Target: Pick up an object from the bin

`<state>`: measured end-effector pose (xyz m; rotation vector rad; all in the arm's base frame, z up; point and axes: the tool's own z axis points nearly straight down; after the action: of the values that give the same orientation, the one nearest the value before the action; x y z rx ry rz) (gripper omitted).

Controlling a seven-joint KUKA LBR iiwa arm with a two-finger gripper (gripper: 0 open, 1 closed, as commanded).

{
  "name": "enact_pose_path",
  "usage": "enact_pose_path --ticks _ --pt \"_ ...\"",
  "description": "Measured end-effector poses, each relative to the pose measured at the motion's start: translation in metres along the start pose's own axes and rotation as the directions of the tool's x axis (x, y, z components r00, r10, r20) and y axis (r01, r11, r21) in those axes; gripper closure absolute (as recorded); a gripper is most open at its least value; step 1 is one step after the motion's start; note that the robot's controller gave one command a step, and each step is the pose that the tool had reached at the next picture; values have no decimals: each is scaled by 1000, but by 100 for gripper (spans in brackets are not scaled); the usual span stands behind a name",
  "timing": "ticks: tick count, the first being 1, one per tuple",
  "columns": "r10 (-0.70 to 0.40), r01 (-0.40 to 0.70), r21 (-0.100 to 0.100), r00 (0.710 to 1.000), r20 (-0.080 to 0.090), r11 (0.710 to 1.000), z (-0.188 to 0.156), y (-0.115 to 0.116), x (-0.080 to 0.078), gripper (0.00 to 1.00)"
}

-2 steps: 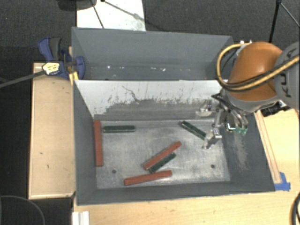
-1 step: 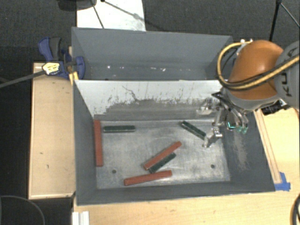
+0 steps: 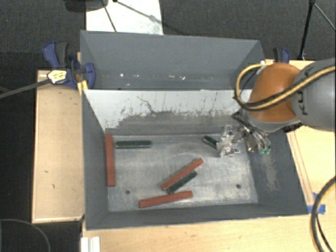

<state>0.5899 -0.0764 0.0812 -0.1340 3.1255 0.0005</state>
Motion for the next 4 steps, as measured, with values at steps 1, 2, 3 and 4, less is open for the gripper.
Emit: enact_pose_path --ticks 1,2,3,4 --pt "-1 1 1 1000 -8 1000 1 -1 2 0" --pt "-1 1 2 1000 -8 1000 1 -1 2 0" --pt "-30 30 0 1000 -2 1000 6 69 17 100" --pt "-31 31 0 1000 -2 1000 6 69 17 100"
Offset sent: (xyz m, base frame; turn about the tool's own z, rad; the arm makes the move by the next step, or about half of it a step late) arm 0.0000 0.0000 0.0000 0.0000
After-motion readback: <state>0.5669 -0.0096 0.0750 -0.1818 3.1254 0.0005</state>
